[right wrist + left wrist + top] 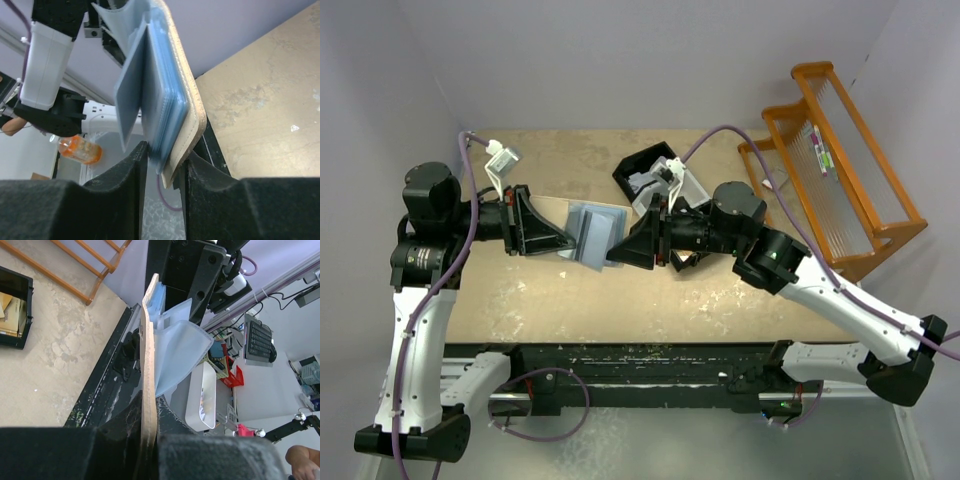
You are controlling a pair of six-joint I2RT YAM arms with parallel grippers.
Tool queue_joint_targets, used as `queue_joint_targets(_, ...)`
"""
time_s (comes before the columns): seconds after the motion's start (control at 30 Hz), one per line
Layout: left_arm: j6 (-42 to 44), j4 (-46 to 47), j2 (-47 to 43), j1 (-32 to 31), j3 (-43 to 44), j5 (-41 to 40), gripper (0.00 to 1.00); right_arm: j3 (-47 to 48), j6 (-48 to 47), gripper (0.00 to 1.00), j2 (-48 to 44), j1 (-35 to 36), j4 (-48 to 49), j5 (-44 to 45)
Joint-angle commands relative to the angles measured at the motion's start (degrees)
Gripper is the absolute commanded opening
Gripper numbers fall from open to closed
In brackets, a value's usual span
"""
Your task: Take the credit cards out of the card holder
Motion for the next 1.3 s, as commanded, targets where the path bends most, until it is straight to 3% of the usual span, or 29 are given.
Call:
queue_joint_targets(0.0,-1.2,2.9,-0.8,0.3,2.1,1.7,0.0,2.8,1.5,0.37,0.9,-0.1,-0.7,3.7)
queue_joint_targets(0.13,-0.7,2.8,-1.0,0.3,1.6,1.4,0.0,3.7,3.1,0.55,3.1,-0.1,0.2,2.2)
queue_joint_targets(0.3,-0.4,2.9,-1.1,0.3,1.7,1.7,0.0,2.8,5.5,0.58,3.7,-0.1,2.3,2.1)
queue_joint_targets(0.4,0.4,2.3,-1.1,0.3,1.5,1.5,0.0,2.1,7.6,0.54,3.5,-0.1,3.8,3.2)
queue_joint_targets(0.43,1.0,1.9,-1.1,0.3,1.5,1.3,0.0,1.8,8.4,0.47,3.4,-0.1,5.2,3.0)
queue_joint_targets(0.5,3.0,0.4,-1.0,0.3,1.5,0.7,0.0,1.9,8.9,0.26,3.3,-0.1,5.7,3.2)
queue_joint_targets(0.57,8.0,-3.4,-0.5,0.3,2.3,-1.0,0.2,3.0,9.2,0.03,3.1,-0.1,4.7,5.3)
queue_joint_targets(0.63,16.1,-10.7,0.4,0.4,4.8,-5.2,0.53,5.7,5.6,0.0,3.1,0.0,-0.2,11.5)
queue_joint_targets(0.67,19.7,-14.1,0.6,0.3,6.0,-8.2,0.63,6.9,5.2,0.0,3.3,0.0,-3.4,13.2)
queue_joint_targets(0.87,31.3,-16.3,-2.8,0.3,6.8,-24.1,0.95,15.8,-2.1,0.0,6.4,0.6,-23.1,28.6)
queue_joint_targets(1.0,33.5,-14.2,-5.6,0.3,3.0,-30.2,0.99,22.7,-5.2,0.0,12.2,5.6,-35.4,41.5)
queue_joint_targets(1.1,35.1,-12.8,-7.2,0.3,0.2,-33.8,0.99,32.4,-5.2,0.0,20.9,10.2,-48.4,56.2)
queue_joint_targets(1.27,37.7,-13.7,-7.5,0.3,-1.6,-36.2,0.99,40.8,-3.5,0.0,30.4,13.1,-60.6,68.9)
